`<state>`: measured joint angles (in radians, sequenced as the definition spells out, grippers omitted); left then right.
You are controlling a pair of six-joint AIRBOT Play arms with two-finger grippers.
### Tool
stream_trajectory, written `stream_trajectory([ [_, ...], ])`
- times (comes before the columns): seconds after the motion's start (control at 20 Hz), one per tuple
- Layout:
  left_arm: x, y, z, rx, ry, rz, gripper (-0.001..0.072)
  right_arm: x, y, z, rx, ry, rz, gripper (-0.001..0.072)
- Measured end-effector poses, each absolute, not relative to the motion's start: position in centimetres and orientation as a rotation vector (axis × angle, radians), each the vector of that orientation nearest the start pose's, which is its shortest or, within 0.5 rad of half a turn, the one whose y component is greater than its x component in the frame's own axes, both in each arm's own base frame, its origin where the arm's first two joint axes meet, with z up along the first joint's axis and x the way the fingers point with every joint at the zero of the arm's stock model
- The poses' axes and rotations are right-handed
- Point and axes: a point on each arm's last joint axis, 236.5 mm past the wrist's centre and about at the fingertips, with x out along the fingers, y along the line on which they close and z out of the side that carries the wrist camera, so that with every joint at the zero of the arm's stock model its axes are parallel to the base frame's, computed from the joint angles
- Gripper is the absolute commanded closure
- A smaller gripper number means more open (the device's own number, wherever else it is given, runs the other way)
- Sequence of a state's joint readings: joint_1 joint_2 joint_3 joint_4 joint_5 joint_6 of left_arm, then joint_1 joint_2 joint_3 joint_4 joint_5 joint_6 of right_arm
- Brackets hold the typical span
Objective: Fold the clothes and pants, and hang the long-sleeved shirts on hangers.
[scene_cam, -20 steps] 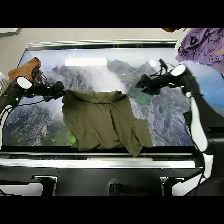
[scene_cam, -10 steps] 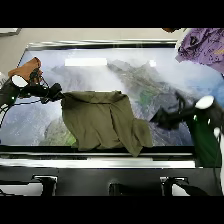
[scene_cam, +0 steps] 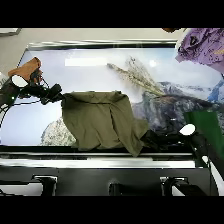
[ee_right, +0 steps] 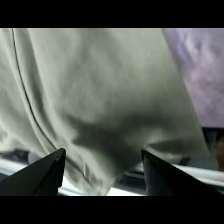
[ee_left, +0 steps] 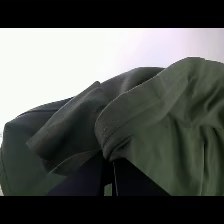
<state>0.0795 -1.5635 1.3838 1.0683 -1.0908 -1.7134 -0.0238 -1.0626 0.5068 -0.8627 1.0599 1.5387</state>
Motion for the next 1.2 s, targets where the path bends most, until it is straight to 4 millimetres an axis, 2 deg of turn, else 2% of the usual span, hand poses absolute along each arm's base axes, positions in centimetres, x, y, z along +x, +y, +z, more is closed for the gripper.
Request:
stream_trajectory([
  [0.05, 46.7, -6.4, -0.2, -0.654, 1.238, -0.082, 0.0690, 23.3, 13.3, -8.3, 0.761, 1.526, 0.199, 0.0339],
  [0.1, 46.7, -6.4, -0.2, -0.654, 1.239, -0.082, 0.0690, 23.3, 13.8, -8.7, 0.759, 1.533, 0.203, 0.0578],
  [0.15, 46.7, -6.4, -0.2, -0.655, 1.239, -0.082, 0.0690, 23.1, 14.4, -9.0, 0.758, 1.546, 0.211, 0.0686],
  [0.25, 46.7, -6.4, -0.2, -0.655, 1.240, -0.081, 0.0690, 23.6, 15.1, -9.2, 0.747, 1.542, 0.220, 0.0685],
  [0.35, 46.7, -6.3, -0.2, -0.654, 1.240, -0.080, 0.0690, 26.6, 14.5, -7.8, 0.726, 1.465, 0.214, 0.0685],
  [0.45, 46.7, -6.3, -0.3, -0.653, 1.240, -0.079, 0.0690, 31.7, 11.9, -4.9, 0.698, 1.339, 0.164, 0.0684],
  [0.65, 46.6, -6.3, -0.3, -0.651, 1.242, -0.080, 0.0690, 43.1, 4.3, 3.6, 0.653, 1.054, 0.054, 0.0684],
  [0.75, 46.6, -6.3, -0.3, -0.650, 1.243, -0.080, 0.0691, 47.9, 1.8, 7.0, 0.640, 0.952, 0.031, 0.0684],
  [0.85, 46.5, -6.3, -0.4, -0.648, 1.247, -0.080, 0.0690, 52.0, 0.4, 9.1, 0.645, 0.885, 0.019, 0.0684],
  [0.95, 46.4, -6.2, -0.5, -0.641, 1.254, -0.080, 0.0691, 55.4, -0.1, 9.6, 0.669, 0.849, 0.011, 0.0684],
  [1.05, 46.1, -6.2, -0.7, -0.635, 1.266, -0.078, 0.0690, 57.6, 0.6, 8.2, 0.700, 0.860, 0.009, 0.0676],
  [1.15, 45.9, -6.2, -0.9, -0.633, 1.281, -0.078, 0.0691, 58.3, 2.7, 5.8, 0.724, 0.922, 0.031, 0.0441],
  [1.2, 45.8, -6.2, -1.1, -0.632, 1.288, -0.078, 0.0691, 58.2, 3.8, 4.6, 0.730, 0.964, 0.043, 0.0365],
])
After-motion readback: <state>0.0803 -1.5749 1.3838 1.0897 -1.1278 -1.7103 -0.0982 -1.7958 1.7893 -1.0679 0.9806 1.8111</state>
